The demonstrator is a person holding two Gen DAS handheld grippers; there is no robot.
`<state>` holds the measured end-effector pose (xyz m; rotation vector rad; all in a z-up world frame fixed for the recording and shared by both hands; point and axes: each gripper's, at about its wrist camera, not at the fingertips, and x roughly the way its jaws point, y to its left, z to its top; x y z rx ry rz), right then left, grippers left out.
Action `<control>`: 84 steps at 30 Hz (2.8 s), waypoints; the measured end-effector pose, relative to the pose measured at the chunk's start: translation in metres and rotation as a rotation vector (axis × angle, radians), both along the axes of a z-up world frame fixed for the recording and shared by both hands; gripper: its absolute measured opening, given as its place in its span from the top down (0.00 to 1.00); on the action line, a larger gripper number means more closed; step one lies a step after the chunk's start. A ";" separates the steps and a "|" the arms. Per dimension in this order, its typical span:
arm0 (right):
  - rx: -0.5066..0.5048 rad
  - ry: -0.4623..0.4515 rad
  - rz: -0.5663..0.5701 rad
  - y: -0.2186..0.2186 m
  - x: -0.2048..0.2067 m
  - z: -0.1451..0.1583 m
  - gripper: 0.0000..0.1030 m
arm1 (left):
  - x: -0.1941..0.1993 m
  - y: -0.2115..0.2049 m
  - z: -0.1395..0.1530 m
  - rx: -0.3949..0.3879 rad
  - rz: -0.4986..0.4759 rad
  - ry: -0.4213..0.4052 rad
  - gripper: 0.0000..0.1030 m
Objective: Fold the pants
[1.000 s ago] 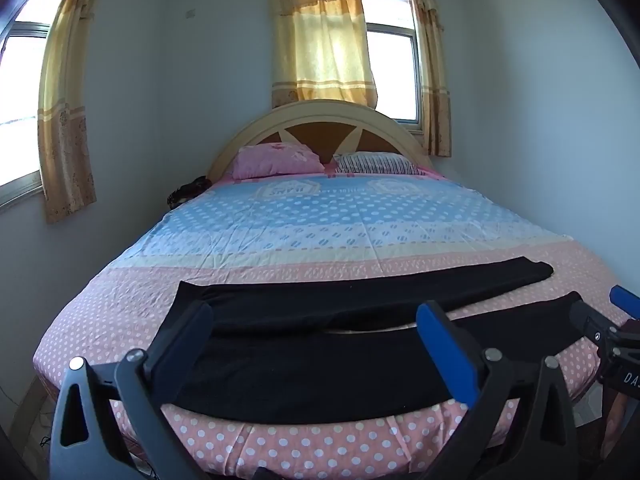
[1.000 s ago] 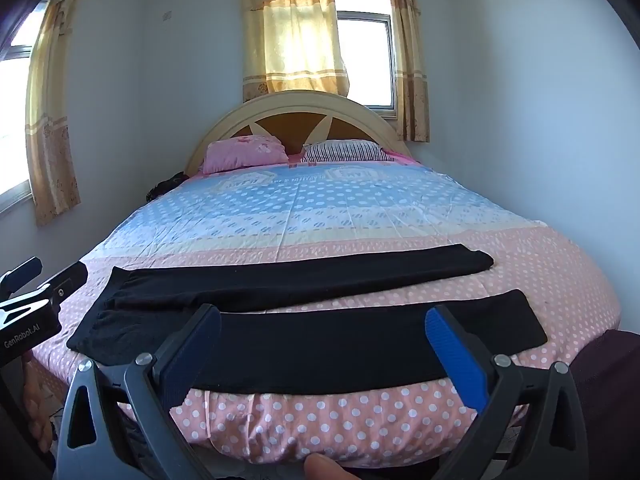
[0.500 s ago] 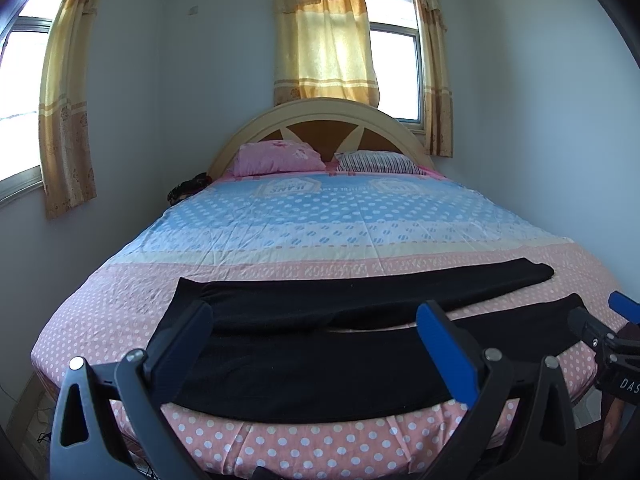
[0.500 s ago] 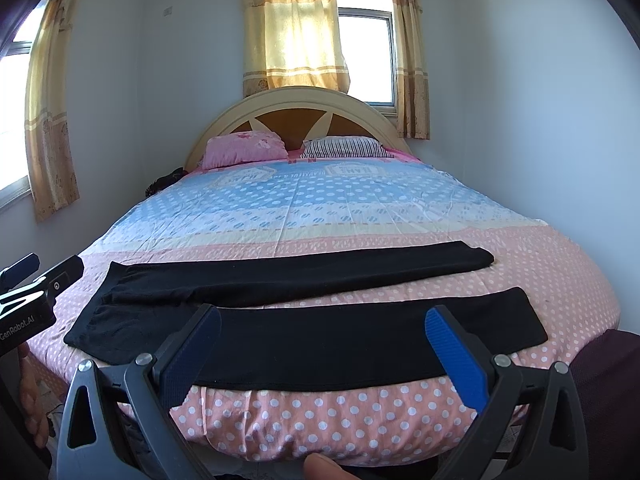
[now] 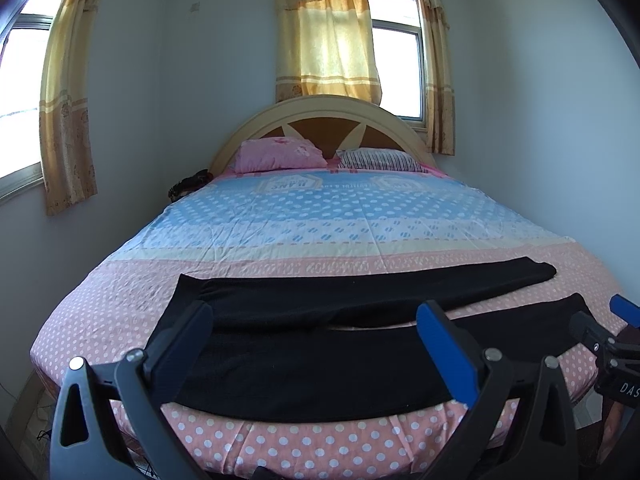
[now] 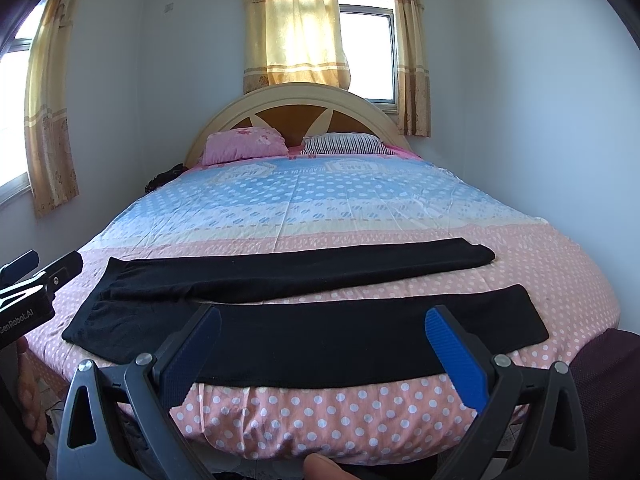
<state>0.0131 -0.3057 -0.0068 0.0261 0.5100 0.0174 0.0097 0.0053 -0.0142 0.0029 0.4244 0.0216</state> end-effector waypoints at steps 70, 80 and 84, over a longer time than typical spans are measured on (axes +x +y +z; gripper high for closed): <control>0.063 0.233 -0.071 -0.179 0.194 -0.069 0.43 | 0.237 0.214 -0.094 0.101 0.135 0.344 0.17; 0.077 0.304 -0.199 -0.248 0.264 -0.080 0.51 | 0.291 0.236 -0.139 0.031 0.100 0.492 0.50; 0.122 0.336 -0.254 -0.277 0.287 -0.087 0.51 | 0.294 0.235 -0.148 0.004 0.074 0.520 0.66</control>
